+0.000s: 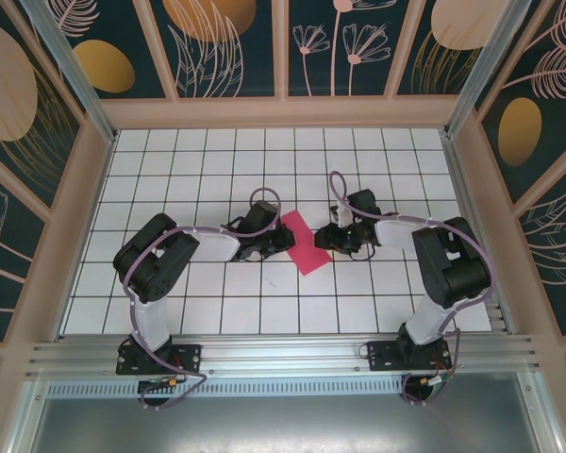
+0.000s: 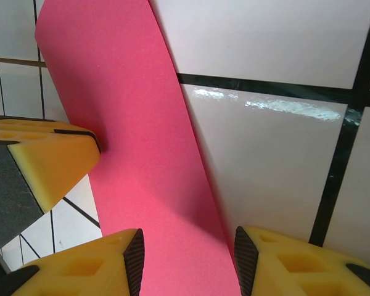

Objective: Fold a paper plane with a square sheet of paper (pick it up from the middle)
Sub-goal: Third fold the triangle at the center of the table.

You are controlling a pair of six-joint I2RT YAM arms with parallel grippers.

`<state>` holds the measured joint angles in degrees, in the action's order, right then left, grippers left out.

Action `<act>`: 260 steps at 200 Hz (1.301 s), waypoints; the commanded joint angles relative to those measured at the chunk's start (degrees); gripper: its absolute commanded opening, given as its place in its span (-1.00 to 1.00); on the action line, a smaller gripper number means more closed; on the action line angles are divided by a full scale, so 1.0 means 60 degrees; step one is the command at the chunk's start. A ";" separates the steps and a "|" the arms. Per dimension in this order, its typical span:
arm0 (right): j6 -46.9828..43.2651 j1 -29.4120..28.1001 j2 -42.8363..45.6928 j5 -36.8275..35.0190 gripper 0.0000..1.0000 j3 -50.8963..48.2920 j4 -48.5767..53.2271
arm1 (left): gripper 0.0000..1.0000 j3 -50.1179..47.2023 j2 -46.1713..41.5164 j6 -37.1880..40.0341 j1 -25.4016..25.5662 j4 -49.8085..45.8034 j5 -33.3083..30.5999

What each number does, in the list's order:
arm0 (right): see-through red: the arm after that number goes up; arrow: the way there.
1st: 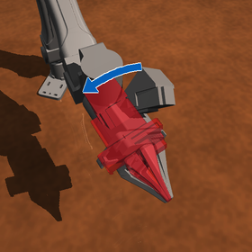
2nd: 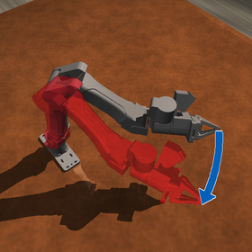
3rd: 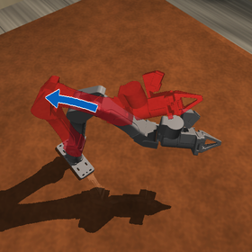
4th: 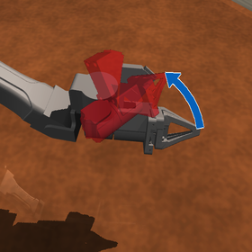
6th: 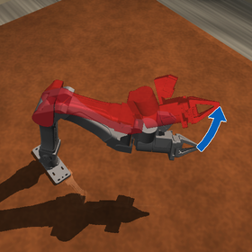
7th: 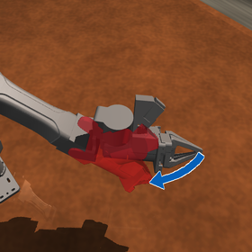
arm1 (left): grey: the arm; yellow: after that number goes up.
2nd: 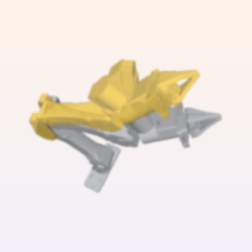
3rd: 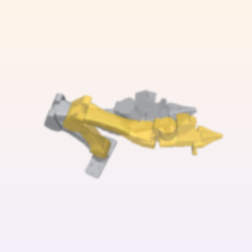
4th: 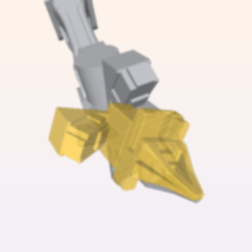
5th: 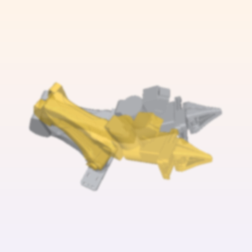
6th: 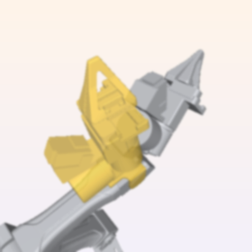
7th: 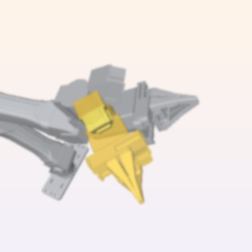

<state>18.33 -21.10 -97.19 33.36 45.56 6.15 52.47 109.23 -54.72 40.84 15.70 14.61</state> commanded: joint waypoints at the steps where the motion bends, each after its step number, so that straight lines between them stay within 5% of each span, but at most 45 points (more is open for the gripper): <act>1: -0.0089 -0.0221 0.0151 0.0648 -0.08 -0.0336 0.0229 | -0.67 -0.0231 -0.0060 -0.0125 0.0017 0.0182 0.0143; 157: 0.1248 -0.0118 0.1078 0.1002 -0.17 -0.1105 -0.0598 | -0.66 -0.0195 -0.0122 -0.0087 0.0012 0.0283 0.0213; 209: 0.1296 -0.0052 0.0794 0.0857 -0.37 -0.0675 -0.0434 | -0.58 0.0139 -0.0342 0.0555 0.0013 -0.0229 0.0239; 233: 0.1423 -0.0046 0.0769 0.0839 -0.62 -0.0651 -0.0470 | -0.47 0.0226 -0.0735 0.1064 0.0030 -0.0685 0.0091; 260: 0.1721 -0.0043 0.0809 0.0855 -0.78 -0.0723 -0.0656 | -0.37 0.0195 -0.1513 0.1924 0.0339 -0.1665 -0.0807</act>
<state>26.98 -21.71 -92.18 37.80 40.47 3.44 52.29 105.36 -49.41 41.06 12.03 14.15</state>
